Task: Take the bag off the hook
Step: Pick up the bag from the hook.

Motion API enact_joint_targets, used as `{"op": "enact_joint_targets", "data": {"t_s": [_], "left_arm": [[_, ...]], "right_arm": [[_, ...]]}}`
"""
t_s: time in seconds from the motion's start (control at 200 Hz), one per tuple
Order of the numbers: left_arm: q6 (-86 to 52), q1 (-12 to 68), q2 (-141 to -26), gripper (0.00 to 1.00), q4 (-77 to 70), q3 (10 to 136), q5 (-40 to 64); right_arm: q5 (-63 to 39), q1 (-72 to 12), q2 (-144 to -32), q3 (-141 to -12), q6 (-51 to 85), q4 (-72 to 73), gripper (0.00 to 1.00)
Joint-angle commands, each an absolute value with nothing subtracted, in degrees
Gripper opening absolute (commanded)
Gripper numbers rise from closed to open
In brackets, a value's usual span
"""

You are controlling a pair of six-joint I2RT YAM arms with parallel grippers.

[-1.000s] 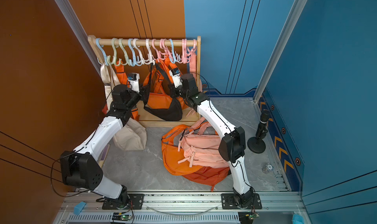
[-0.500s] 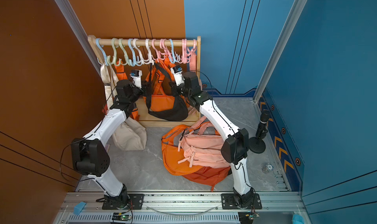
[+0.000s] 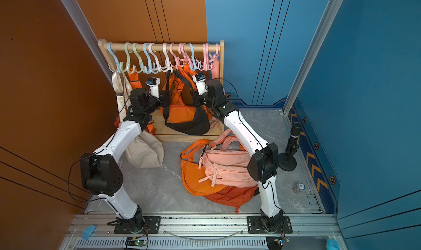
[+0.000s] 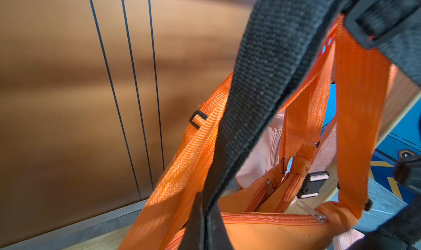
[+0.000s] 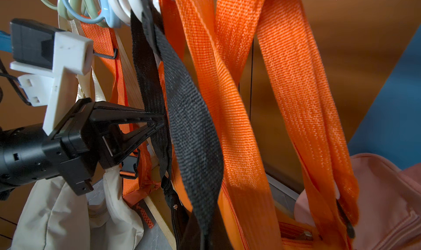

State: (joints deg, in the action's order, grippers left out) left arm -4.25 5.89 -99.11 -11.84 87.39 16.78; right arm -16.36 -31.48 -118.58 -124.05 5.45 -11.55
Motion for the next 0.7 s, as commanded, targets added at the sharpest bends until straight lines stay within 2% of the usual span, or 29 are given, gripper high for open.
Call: {"op": "enact_joint_targets", "data": {"t_s": [0.0, 0.41, 0.696], "left_arm": [[-5.3, 5.4, -95.2, 0.00, -12.9, 86.6, 18.4], [-4.6, 5.2, -89.4, 0.00, -14.5, 88.1, 18.4], [-5.2, 5.2, -90.4, 0.00, -5.8, 97.9, 15.5]], "right_arm": [[-17.6, -31.3, -118.0, -124.0, 6.7, -11.5, 0.00], [-19.0, -32.8, -122.1, -132.1, 8.1, -14.6, 0.00], [-18.0, -34.2, -124.8, -139.8, 8.1, -17.7, 0.00]]}}
